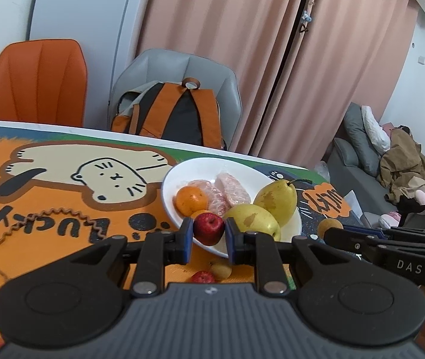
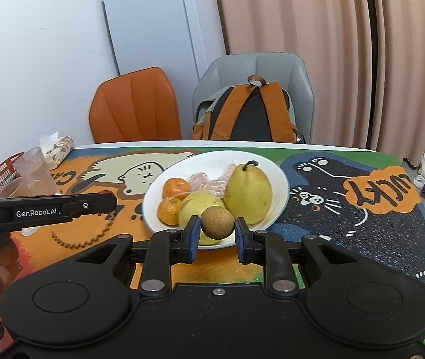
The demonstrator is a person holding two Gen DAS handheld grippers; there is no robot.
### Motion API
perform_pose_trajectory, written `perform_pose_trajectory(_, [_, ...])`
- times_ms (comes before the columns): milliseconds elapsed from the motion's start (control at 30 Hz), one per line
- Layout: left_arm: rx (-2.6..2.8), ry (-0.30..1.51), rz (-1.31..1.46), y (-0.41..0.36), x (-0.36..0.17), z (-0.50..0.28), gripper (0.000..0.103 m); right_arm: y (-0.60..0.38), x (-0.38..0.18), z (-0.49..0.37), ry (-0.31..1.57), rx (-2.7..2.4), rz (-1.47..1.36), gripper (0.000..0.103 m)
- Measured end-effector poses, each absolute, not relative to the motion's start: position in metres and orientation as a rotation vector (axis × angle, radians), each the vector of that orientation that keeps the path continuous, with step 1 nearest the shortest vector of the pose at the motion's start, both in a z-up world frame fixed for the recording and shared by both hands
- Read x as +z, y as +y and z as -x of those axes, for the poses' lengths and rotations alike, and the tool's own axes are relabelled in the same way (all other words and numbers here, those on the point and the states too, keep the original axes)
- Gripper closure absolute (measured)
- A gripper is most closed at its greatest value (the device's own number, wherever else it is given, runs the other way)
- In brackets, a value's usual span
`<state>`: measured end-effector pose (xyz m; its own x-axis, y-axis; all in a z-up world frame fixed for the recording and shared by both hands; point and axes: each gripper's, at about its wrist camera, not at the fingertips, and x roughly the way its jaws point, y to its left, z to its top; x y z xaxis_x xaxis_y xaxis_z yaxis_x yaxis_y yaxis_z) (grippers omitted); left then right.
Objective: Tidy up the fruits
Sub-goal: 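Carry the red and brown fruits into the white plate and open both tools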
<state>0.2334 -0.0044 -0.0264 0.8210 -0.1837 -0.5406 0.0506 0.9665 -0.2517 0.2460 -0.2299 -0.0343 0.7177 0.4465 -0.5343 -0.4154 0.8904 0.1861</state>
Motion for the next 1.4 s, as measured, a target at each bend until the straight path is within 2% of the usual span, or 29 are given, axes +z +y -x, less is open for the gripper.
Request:
perform_pose_trajectory(500, [-0.161, 0.682, 0.237, -0.024, -0.051, -0.280, 0.082, -0.240, -0.048, -0.276, 0.643, 0.454, -0.066, 0.080])
perform_pose_trajectory(567, [-0.139, 0.693, 0.237, -0.026, -0.053, -0.285, 0.078, -0.240, -0.050, -0.280, 0.650, 0.455, -0.070, 0.080])
perform_pose_trajectory(867, [-0.093, 0.686, 0.245, -0.007, -0.047, -0.279, 0.078, -0.236, -0.061, -0.291, 0.667, 0.468, -0.093, 0.080])
perform_pose_trajectory(1133, [-0.035, 0.692, 0.254, 0.010, -0.044, -0.262, 0.066, -0.233, -0.065, -0.295, 0.666, 0.489, -0.154, 0.079])
perform_pose_trajectory(1233, [-0.020, 0.696, 0.257, 0.013, -0.045, -0.255, 0.063, -0.230, -0.065, -0.294, 0.659, 0.477, -0.148, 0.074])
perform_pose_trajectory(1400, [-0.009, 0.695, 0.262, 0.017, -0.044, -0.243, 0.050, -0.234, -0.063, -0.286, 0.661, 0.473, -0.168, 0.074])
